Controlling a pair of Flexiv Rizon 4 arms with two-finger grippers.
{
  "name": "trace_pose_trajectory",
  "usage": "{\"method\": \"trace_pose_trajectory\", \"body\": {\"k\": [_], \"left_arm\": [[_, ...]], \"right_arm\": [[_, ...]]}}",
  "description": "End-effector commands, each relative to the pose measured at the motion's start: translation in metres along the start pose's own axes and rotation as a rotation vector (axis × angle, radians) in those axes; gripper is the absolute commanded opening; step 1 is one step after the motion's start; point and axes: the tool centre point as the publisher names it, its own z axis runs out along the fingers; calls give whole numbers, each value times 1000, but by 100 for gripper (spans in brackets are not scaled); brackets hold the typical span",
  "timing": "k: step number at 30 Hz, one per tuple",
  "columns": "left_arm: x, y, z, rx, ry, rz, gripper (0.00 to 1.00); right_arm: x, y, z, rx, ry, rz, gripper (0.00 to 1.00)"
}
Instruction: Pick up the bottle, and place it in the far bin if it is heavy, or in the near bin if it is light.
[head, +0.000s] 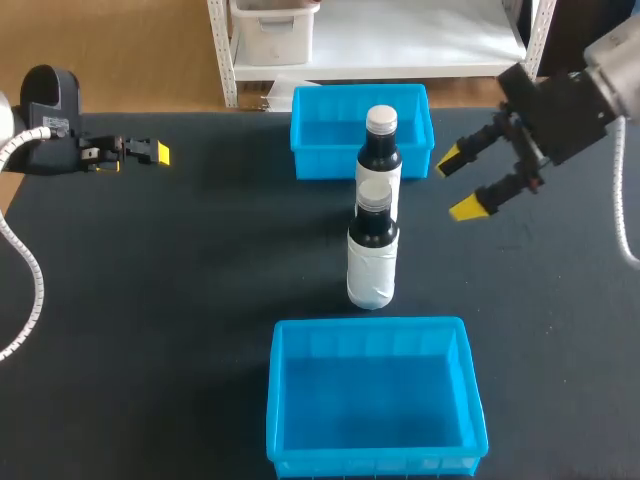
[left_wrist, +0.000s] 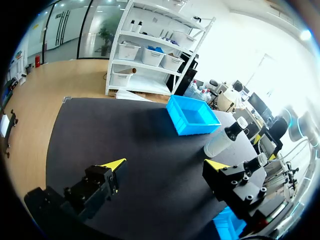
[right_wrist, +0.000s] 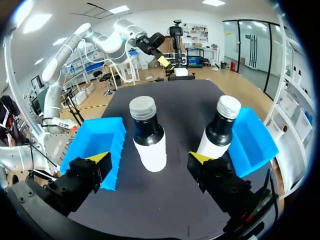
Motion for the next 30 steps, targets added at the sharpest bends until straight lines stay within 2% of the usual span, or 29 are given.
{"method": "trace_pose_trajectory", "body": {"k": [1, 7, 18, 30], "left_arm": [[0, 0, 0, 0, 0, 0, 100], [0, 0, 0, 0, 0, 0, 100], [0, 0, 0, 0, 0, 0, 100], [0, 0, 0, 0, 0, 0, 100]], "right_arm": [[-5, -8, 19, -18, 9, 0, 100], [-14, -8, 38, -30, 4, -3, 100], [-32, 5, 67, -53, 4, -25, 100], [-29, 9, 90, -48, -17, 18, 100]]}}
